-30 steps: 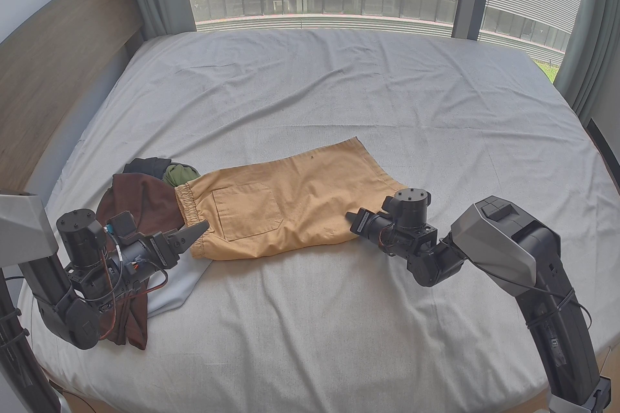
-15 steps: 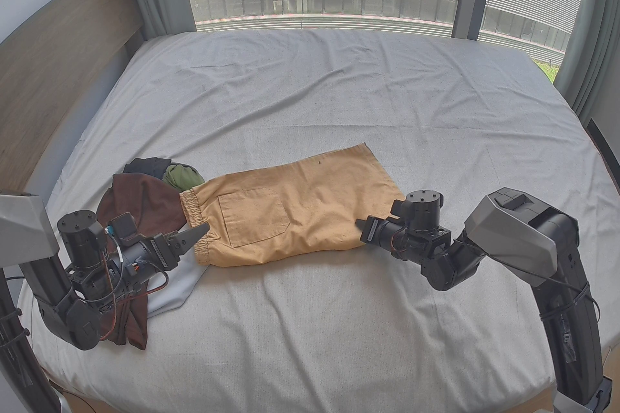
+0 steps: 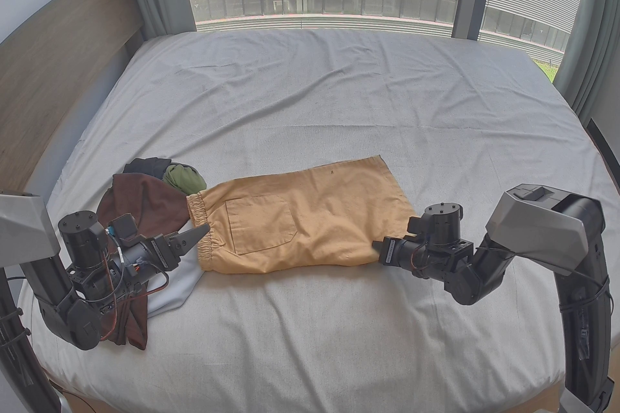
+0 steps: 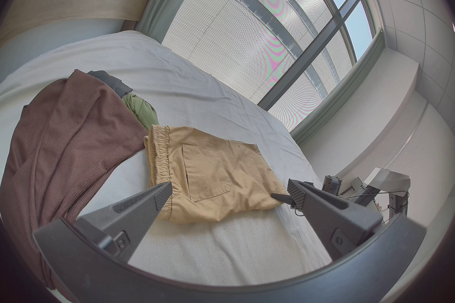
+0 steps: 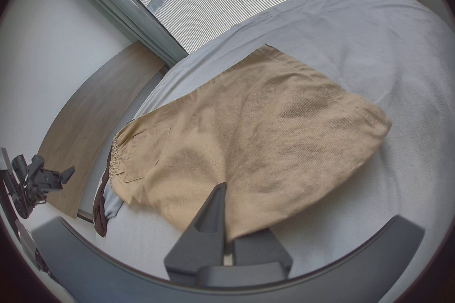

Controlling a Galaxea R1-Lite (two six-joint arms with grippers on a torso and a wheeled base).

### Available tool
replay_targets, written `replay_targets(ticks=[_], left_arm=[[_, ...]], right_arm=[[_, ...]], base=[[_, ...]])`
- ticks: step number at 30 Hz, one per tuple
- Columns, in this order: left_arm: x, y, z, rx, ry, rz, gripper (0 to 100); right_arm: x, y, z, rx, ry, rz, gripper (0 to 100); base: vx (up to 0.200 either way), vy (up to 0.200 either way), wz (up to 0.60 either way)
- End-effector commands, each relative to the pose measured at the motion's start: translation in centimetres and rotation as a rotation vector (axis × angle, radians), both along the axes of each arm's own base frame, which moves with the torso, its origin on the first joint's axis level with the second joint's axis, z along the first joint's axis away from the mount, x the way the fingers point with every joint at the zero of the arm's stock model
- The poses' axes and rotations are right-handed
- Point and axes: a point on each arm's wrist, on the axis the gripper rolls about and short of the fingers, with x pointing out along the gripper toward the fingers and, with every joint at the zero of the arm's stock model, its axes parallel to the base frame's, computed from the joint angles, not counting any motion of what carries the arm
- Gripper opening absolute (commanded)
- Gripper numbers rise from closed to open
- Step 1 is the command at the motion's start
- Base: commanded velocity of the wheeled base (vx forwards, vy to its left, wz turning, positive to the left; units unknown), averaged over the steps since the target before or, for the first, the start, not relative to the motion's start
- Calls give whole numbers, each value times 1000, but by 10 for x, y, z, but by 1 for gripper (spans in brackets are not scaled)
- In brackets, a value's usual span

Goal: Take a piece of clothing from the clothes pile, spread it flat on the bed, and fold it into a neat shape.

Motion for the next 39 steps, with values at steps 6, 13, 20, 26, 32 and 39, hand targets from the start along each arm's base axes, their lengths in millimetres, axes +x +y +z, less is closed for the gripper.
replay_targets(ticks=[6,13,20,26,32,39], left_arm=[[1,0,0,0,-1,0,100],[1,0,0,0,-1,0,100],[0,0,-1,0,2,-1,100],[-1,-1,-1,0,3,-4,100],[-1,-1,-1,0,3,-4,100],[-1,-2,-1,1,6,-6,100]], right_arm=[[-20,-18,13,-16,-21,-13,0],[-35,-28,6,-44,28,-22,0],[-58,-40,9,-91,39,-12,0],[-77,-54,9,-124,76,-20,0],[-96,-62,3,-143,113,-19,0],[-107,-65,-5,-155,143,-18,0]], base=[[0,0,0],[0,0,0],[0,0,0],[0,0,0],[0,0,0],[0,0,0]])
